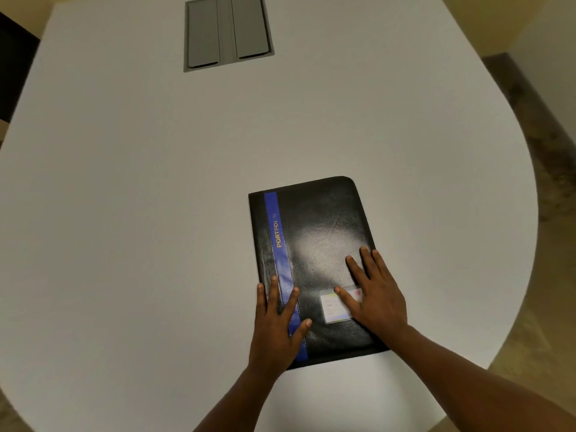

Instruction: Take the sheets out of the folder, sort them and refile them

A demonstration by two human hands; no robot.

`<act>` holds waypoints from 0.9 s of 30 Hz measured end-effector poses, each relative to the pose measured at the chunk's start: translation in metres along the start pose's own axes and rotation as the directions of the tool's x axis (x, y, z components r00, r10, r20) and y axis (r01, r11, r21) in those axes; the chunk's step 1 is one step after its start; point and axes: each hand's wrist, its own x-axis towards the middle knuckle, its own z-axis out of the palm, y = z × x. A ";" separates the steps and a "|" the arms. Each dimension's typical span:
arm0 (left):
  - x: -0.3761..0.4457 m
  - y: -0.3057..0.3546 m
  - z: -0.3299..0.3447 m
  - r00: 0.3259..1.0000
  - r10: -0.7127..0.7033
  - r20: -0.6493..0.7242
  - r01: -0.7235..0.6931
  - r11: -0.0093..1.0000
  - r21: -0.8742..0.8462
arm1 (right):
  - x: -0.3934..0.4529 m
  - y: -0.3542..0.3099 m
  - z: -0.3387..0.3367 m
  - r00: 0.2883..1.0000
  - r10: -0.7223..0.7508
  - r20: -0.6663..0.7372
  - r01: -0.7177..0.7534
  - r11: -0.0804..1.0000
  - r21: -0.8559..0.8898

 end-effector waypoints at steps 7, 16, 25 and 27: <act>0.037 -0.028 -0.024 0.995 0.043 -0.095 -0.043 0.999 -0.007 | 0.040 -0.031 0.010 1.000 0.008 0.002 -0.008 1.000 0.003; 0.082 -0.051 -0.040 0.997 0.057 -0.044 -0.047 0.978 0.204 | 0.086 -0.044 0.011 0.999 -0.024 0.036 0.025 0.999 -0.026; 0.079 -0.040 -0.054 0.996 -0.036 0.079 0.009 0.946 0.324 | 0.088 -0.051 -0.027 0.961 -0.034 0.276 0.089 0.978 -0.189; 0.075 -0.031 -0.060 0.994 -0.076 0.074 0.048 0.947 0.319 | 0.087 -0.053 -0.041 0.951 -0.066 0.302 0.131 0.971 -0.200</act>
